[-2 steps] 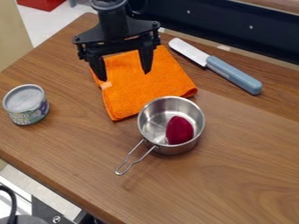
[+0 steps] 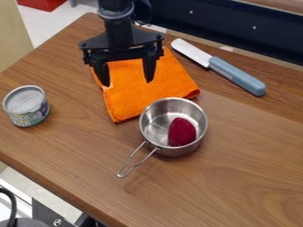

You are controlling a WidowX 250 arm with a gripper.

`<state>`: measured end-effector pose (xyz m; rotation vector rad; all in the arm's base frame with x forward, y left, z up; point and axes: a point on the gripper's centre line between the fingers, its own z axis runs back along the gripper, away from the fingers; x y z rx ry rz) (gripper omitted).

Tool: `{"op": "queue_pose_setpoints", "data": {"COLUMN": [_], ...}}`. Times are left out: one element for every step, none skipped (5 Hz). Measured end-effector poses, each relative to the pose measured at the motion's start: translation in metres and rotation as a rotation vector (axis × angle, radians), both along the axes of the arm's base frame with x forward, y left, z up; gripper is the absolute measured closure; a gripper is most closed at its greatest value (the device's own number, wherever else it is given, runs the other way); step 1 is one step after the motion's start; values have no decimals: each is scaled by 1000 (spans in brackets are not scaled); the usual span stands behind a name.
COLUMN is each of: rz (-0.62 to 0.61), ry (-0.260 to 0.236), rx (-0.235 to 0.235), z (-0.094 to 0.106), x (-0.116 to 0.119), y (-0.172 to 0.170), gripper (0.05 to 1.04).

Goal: Move the orange cloth to the middle left side of the table

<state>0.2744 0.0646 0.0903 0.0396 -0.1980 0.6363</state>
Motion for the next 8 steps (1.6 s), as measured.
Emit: {"op": "queue_pose_setpoints", "data": {"rz": [-138,-356,-524,-588,-650,-675,-752,-791], "ry": [-58,-80,-51,51,115,148,147,146], "rx": [71,93,194,177,190,122,115,103], "z": [-2,-6,-17,-27,-40,-52,-60,-71], "x": [21,43,65,81,87,88,90,92], "y": [24,37,46,45,34,20,11,9], "gripper": [83,83,83,104,219,501,776,958]}}
